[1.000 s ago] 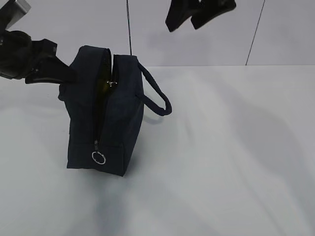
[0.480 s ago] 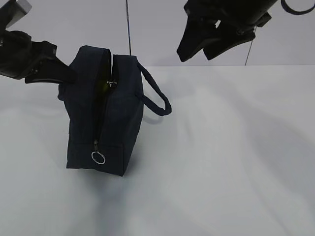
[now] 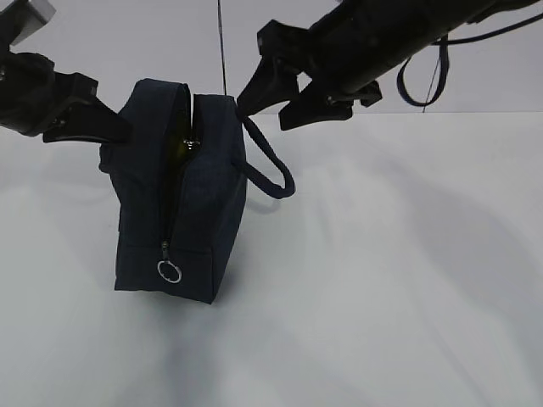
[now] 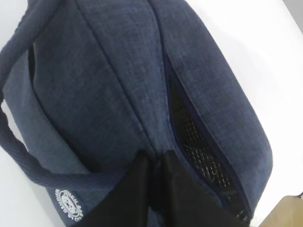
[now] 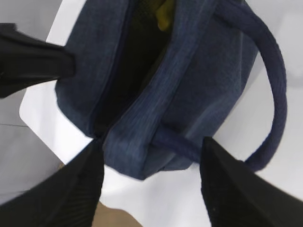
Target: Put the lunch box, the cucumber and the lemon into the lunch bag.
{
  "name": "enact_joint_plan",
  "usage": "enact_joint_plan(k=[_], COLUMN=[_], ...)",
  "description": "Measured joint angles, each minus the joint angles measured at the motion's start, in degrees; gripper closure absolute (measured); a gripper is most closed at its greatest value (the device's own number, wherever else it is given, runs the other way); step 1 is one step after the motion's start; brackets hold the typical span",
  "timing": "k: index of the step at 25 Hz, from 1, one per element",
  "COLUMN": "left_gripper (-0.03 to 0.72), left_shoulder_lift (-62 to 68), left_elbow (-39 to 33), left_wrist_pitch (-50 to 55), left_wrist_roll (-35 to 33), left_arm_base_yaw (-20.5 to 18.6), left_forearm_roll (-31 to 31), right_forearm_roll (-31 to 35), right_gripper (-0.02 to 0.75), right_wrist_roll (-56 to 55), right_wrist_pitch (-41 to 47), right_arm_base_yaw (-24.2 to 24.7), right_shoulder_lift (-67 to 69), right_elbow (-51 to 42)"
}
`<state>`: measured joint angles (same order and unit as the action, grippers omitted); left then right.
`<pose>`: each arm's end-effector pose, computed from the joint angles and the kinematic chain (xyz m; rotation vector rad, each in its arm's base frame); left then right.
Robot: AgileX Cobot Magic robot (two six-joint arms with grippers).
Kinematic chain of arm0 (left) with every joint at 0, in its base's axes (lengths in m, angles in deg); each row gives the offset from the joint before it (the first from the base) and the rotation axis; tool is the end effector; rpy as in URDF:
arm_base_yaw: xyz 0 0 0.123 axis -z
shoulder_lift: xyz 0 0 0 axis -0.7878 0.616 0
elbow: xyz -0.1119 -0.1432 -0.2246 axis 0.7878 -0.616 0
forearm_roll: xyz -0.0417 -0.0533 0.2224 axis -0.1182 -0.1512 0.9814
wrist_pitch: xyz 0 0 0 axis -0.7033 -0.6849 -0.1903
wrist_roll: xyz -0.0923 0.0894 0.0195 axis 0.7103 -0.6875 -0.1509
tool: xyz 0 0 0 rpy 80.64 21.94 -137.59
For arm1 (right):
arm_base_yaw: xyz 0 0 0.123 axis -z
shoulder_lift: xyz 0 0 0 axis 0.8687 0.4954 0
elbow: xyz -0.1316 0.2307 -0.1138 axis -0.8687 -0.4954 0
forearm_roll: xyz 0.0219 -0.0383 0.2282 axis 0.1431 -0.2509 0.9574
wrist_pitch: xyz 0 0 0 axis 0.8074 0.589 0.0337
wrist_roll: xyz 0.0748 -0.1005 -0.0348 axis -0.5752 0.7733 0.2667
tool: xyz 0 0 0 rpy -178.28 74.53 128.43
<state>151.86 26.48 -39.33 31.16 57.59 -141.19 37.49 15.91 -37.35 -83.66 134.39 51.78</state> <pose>0.3328 -0.1094 0.2521 0.3421 2.3655 -0.8280 0.3431 0.2255 0.2928 -0.4891 2.4704 0.9786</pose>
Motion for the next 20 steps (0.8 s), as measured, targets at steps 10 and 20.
enact_joint_plan(k=[10,20], left_gripper=[0.671,0.671], left_shoulder_lift=[0.0,0.0], left_elbow=[0.0,0.0], left_wrist_pitch=[-0.41,-0.63], left_wrist_roll=[-1.11,-1.44], left_arm_base_yaw=[0.0,0.0], left_forearm_roll=[0.0,0.0], right_forearm_roll=[5.9,6.33], right_gripper=[0.262,0.344], right_wrist_roll=[1.08,1.17], right_wrist_pitch=[-4.03,-2.78], right_arm_base_yaw=[0.0,0.0], right_shoulder_lift=[8.07,14.25], right_elbow=[2.43,8.1])
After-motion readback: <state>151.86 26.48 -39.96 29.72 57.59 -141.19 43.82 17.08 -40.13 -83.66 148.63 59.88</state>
